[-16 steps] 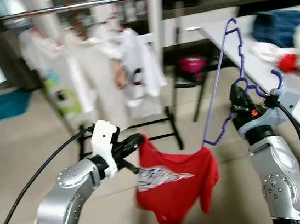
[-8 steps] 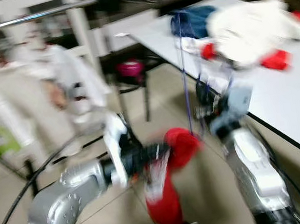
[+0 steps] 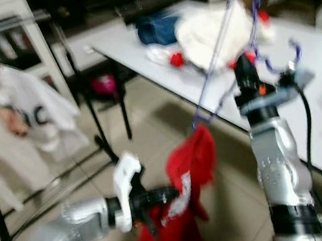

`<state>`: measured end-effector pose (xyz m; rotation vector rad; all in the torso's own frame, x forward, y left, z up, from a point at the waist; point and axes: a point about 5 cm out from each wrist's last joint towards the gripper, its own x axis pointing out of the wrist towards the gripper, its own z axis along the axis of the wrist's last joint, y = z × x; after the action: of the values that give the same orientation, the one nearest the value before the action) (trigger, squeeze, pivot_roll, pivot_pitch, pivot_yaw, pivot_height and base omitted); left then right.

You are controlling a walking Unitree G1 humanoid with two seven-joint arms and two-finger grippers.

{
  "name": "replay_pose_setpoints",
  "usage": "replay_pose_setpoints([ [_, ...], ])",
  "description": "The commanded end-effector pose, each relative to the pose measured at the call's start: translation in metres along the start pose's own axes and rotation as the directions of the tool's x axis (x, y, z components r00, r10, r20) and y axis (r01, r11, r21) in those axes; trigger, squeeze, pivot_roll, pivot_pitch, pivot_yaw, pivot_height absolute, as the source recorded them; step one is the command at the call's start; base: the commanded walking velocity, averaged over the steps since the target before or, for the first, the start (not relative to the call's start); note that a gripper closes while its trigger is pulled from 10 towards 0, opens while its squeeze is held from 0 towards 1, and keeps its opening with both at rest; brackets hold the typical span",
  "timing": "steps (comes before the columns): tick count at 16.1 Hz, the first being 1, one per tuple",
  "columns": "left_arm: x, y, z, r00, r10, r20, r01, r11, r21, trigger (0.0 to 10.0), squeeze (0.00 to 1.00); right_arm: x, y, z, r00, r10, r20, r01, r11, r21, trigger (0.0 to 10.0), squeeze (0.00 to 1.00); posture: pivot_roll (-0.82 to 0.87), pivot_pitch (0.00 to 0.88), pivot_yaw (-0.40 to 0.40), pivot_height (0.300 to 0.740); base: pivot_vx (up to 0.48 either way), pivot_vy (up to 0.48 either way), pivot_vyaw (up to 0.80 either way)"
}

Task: Hang hanger

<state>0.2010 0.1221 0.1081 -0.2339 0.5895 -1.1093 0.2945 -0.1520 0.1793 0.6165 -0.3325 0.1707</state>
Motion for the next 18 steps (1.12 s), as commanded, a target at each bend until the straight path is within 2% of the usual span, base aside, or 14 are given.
replay_pose_setpoints([
  [1, -0.009, 0.003, 0.017, 0.997, 0.010, 0.083, -0.014, 0.999, 0.042, 0.0, 0.00, -0.002, 0.007, 0.008, 0.999, 0.054, 0.012, -0.054, 0.998, 0.037, 10.0, 0.00, -0.06, 0.000, 0.020, 0.740, 0.000, 0.000, -0.80],
  [2, -0.012, 0.007, 0.023, 0.990, 0.039, 0.137, -0.046, 0.998, 0.050, 0.0, 0.00, -0.006, 0.010, 0.009, 0.996, 0.093, -0.017, -0.092, 0.994, 0.054, 10.0, 0.00, -0.06, 0.000, 0.021, 0.740, 0.000, 0.000, -0.80],
  [3, -0.019, 0.020, 0.042, 0.949, 0.134, 0.286, -0.153, 0.987, 0.045, 0.0, 0.00, -0.014, 0.016, 0.006, 0.983, 0.160, -0.089, -0.163, 0.986, -0.033, 10.0, 0.00, -0.07, 0.000, 0.026, 0.740, 0.000, 0.000, -0.80],
  [4, -0.029, 0.034, 0.062, 0.873, 0.230, 0.430, -0.269, 0.962, 0.032, 0.0, 0.00, -0.020, 0.016, 0.005, 0.975, 0.175, -0.136, -0.189, 0.977, -0.095, 10.0, 0.00, -0.07, 0.000, 0.030, 0.740, 0.000, 0.000, -0.80],
  [5, -0.038, 0.042, 0.079, 0.793, 0.286, 0.538, -0.334, 0.943, -0.009, 0.0, 0.00, -0.022, 0.014, 0.007, 0.979, 0.152, -0.139, -0.172, 0.974, -0.150, 10.0, 0.00, -0.07, 0.000, 0.034, 0.740, 0.000, 0.000, -0.80],
  [6, -0.042, 0.044, 0.089, 0.746, 0.293, 0.598, -0.335, 0.941, -0.042, 0.0, 0.00, -0.024, 0.012, 0.008, 0.979, 0.138, -0.148, -0.168, 0.962, -0.214, 10.0, 0.00, -0.08, 0.000, 0.036, 0.740, 0.000, 0.000, -0.80],
  [7, -0.048, 0.041, 0.104, 0.684, 0.245, 0.687, -0.276, 0.959, -0.067, 0.0, 0.00, -0.026, 0.011, 0.008, 0.980, 0.124, -0.157, -0.164, 0.948, -0.273, 10.0, 0.00, -0.09, 0.000, 0.037, 0.740, 0.000, 0.000, -0.80],
  [8, -0.046, 0.038, 0.103, 0.713, 0.211, 0.668, -0.236, 0.970, -0.054, 0.0, 0.00, -0.029, 0.012, 0.004, 0.972, 0.122, -0.201, -0.188, 0.915, -0.356, 10.0, 0.00, -0.10, 0.000, 0.051, 0.740, 0.000, 0.000, -0.80],
  [9, -0.036, 0.038, 0.090, 0.804, 0.223, 0.551, -0.267, 0.964, 0.001, 0.0, 0.00, -0.036, 0.013, -0.001, 0.958, 0.128, -0.255, -0.226, 0.888, -0.400, 10.0, 0.00, -0.10, 0.000, 0.049, 0.740, 0.000, 0.000, -0.80],
  [10, -0.026, 0.039, 0.072, 0.880, 0.253, 0.402, -0.314, 0.945, 0.094, 0.0, 0.00, -0.043, 0.013, -0.004, 0.950, 0.123, -0.286, -0.234, 0.888, -0.395, 10.0, 0.00, -0.10, 0.000, 0.046, 0.740, 0.000, 0.000, -0.80],
  [11, -0.020, 0.041, 0.058, 0.905, 0.285, 0.316, -0.351, 0.920, 0.174, 0.0, 0.00, -0.049, 0.010, -0.005, 0.949, 0.087, -0.304, -0.202, 0.906, -0.373, 10.0, 0.00, -0.10, 0.000, 0.039, 0.740, 0.000, 0.000, -0.80],
  [14, -0.011, 0.037, 0.055, 0.878, 0.295, 0.377, -0.372, 0.916, 0.151, 0.0, 0.00, -0.056, 0.007, -0.012, 0.944, 0.024, -0.330, -0.147, 0.924, -0.353, 10.0, 0.00, -0.10, 0.000, 0.032, 0.740, 0.000, 0.000, -0.80],
  [16, -0.006, 0.032, 0.043, 0.905, 0.285, 0.316, -0.346, 0.925, 0.157, 0.0, 0.00, -0.057, 0.006, -0.012, 0.945, 0.001, -0.327, -0.114, 0.938, -0.327, 10.0, 0.00, -0.11, 0.000, 0.035, 0.740, 0.000, 0.000, -0.80],
  [18, -0.011, 0.037, 0.037, 0.898, 0.320, 0.302, -0.383, 0.907, 0.176, 0.0, 0.00, -0.059, 0.006, -0.011, 0.938, 0.012, -0.346, -0.122, 0.946, -0.300, 10.0, 0.00, -0.11, 0.000, 0.033, 0.740, 0.000, 0.000, -0.80],
])
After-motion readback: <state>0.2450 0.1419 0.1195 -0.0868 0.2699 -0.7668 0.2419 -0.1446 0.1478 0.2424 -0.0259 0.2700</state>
